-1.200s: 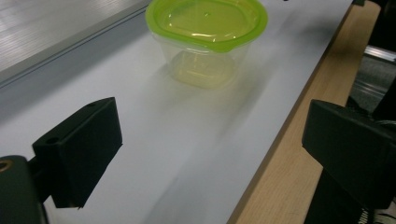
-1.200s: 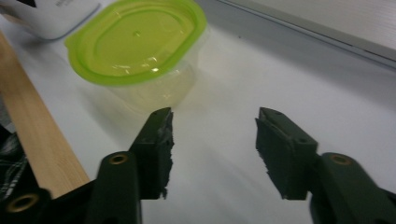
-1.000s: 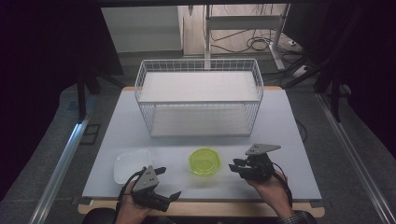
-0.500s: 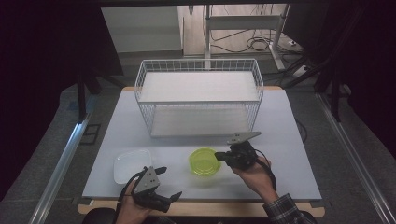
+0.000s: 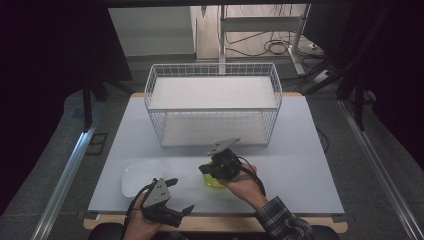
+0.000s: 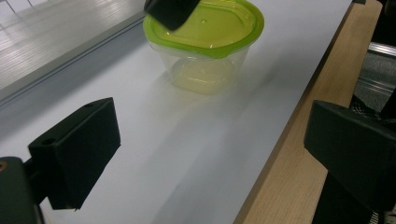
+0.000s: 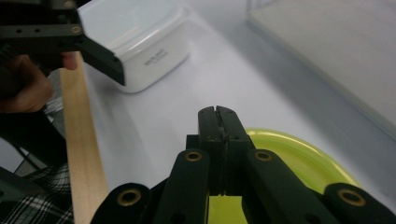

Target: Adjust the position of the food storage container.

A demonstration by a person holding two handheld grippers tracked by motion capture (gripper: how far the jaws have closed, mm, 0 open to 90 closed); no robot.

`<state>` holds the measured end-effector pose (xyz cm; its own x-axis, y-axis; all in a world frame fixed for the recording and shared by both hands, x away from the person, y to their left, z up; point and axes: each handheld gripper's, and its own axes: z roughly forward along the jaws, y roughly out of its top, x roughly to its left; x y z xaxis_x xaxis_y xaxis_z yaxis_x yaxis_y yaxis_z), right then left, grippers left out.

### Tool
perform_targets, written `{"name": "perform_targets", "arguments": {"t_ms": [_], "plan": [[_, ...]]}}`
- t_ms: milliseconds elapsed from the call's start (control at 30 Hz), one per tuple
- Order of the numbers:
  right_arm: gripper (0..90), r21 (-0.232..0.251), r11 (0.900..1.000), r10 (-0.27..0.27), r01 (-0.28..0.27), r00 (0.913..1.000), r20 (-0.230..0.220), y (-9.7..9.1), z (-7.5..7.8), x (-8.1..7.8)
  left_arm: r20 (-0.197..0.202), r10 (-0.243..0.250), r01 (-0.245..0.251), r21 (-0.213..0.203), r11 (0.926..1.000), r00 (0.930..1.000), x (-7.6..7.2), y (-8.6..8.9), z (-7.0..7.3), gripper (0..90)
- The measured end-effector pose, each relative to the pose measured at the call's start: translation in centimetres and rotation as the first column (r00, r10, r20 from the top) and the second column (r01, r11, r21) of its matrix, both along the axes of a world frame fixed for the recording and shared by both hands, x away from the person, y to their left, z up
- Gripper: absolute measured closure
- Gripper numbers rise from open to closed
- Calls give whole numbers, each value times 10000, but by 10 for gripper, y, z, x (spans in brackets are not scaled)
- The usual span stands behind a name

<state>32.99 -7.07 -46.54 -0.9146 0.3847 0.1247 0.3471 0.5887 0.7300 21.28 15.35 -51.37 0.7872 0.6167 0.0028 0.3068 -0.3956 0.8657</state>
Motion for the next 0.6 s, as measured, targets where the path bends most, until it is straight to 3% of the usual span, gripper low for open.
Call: {"name": "perform_targets", "arguments": {"t_ms": [267,600], "plan": [[898,-806,9956,481,-481,9988,-19,21,-17,-6,10,44,-44,132,9999,10000,0,-1,0,33],[899,-842,9964,-114,120,9999,77,1,-17,-1,-15,47,-47,221,9997,10000,0,-1,-1,34]]}}
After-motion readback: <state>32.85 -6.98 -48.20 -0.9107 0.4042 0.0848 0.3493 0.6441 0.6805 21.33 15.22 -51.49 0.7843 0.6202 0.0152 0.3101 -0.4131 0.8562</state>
